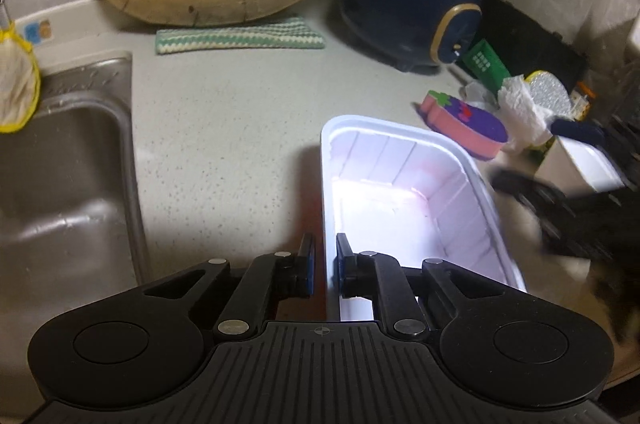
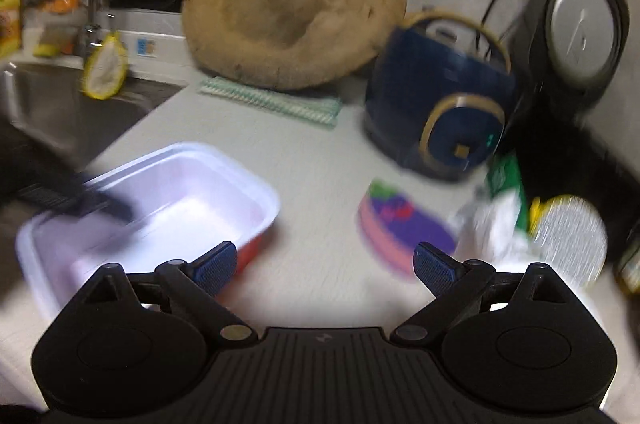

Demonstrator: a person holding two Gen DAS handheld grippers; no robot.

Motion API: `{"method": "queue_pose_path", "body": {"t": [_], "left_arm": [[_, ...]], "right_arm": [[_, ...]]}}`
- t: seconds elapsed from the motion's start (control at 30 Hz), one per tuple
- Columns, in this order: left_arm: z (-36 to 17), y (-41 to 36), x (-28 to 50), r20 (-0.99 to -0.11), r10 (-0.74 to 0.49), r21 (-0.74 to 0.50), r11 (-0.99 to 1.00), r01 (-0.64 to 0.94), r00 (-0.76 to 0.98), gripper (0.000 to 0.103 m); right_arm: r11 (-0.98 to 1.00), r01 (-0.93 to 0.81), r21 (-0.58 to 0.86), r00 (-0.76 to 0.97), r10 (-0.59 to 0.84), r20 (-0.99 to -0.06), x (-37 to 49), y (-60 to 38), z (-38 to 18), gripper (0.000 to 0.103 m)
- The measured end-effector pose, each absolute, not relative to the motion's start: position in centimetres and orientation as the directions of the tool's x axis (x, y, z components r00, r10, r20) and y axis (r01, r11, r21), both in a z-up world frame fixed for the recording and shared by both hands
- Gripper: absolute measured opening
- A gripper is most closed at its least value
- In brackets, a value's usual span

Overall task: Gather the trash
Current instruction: 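Grasp the purple eggplant sponge with the right gripper while the left gripper holds the tray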

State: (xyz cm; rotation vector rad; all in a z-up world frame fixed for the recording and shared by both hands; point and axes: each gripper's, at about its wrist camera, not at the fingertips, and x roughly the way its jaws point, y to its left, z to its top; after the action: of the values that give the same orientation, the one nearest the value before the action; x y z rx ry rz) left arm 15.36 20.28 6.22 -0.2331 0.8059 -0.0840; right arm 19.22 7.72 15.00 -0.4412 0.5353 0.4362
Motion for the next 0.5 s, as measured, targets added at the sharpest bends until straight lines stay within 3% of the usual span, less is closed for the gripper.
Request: {"method": "queue_pose_path", "body": {"t": [0.17,0.33,0.5], "left_arm": [[6.3,20.7,15.4,-0.677,-0.219,-0.280,0.959,0.029,0.702,0.015],[5.9,20.2,16.4,-0.693,-0.234,-0.289,0.957,0.035,0.682,0.024],[5.7,19.7,16.2,-0.684,-0.259,-0.303,0.951,0.058,0.681,0.024]], "right_arm": [[0.844,-0.411,-0.344,0.795,0.148,-0.588,24.3,9.1,12.6,0.096],[0.882,-0.375,-0.286,0.780,0.134,-0.611,23.9,8.5,12.2,0.095],[0.899,-0.382,-0.213,0.770,0.182,-0.612,19.6,7.0,13.1,0.096]]}}
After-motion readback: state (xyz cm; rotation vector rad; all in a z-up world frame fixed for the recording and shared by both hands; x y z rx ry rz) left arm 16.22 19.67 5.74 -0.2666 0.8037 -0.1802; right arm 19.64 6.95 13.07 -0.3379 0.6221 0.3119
